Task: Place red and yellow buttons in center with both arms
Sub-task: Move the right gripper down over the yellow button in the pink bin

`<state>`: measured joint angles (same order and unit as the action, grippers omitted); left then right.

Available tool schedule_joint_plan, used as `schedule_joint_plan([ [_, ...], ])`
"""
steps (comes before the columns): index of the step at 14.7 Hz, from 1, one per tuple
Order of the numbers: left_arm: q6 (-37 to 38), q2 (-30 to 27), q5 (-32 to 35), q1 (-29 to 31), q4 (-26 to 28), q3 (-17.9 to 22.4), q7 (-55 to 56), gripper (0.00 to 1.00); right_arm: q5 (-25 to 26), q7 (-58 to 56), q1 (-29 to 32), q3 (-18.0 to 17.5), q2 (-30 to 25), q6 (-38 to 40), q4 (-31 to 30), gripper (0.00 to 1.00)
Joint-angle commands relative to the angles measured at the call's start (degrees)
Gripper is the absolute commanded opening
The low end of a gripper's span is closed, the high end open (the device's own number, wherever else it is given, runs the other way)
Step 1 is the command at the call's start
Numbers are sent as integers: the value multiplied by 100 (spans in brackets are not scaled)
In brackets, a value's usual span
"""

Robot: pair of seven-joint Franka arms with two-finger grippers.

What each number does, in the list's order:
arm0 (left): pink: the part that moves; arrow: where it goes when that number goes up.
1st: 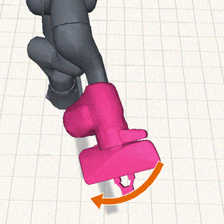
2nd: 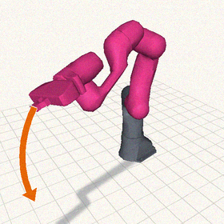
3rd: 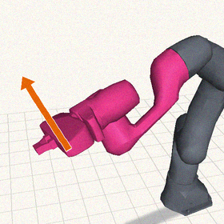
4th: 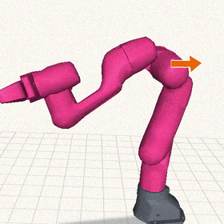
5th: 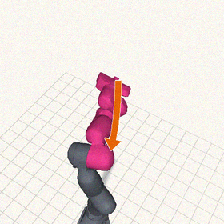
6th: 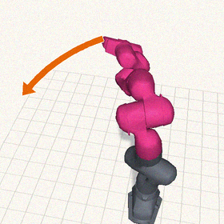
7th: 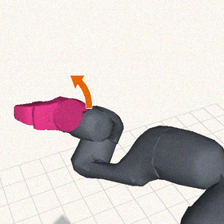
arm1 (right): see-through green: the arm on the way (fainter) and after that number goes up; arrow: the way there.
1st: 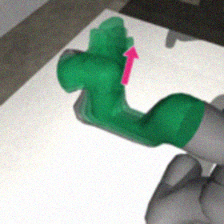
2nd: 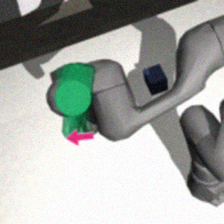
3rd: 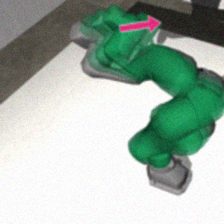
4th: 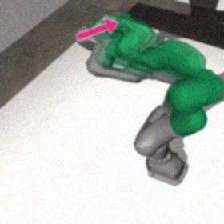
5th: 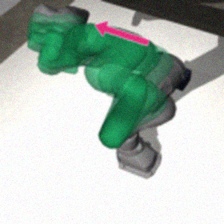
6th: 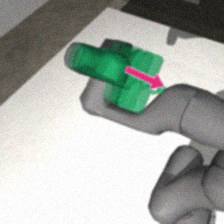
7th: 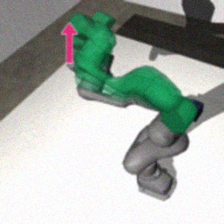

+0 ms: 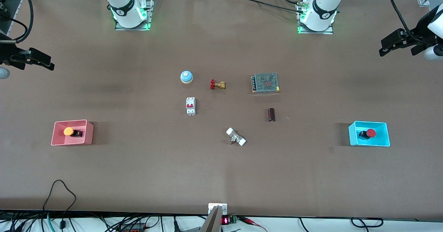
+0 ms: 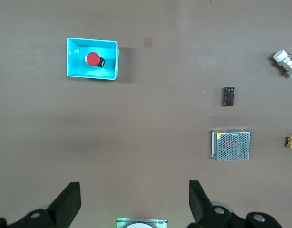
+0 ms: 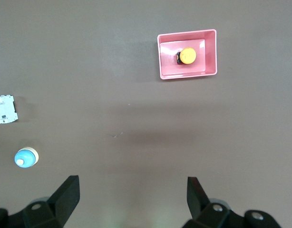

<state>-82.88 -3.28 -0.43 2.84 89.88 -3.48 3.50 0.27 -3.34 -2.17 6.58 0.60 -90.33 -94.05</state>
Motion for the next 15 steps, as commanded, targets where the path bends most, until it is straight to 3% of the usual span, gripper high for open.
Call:
schedule_joint_plan([
  [1, -88, -129, 140, 23, 92, -30, -112, 100, -53, 97, -12, -16, -165, 33, -183, 100],
  [6, -88, -94, 140, 15, 48, -21, -112, 100, -1, 9, 15, -7, 62, -80, -149, 100],
  [15, -35, -67, 131, 15, -5, -21, -103, 100, 369, 9, 348, 45, 1942, -2145, -17, 100],
])
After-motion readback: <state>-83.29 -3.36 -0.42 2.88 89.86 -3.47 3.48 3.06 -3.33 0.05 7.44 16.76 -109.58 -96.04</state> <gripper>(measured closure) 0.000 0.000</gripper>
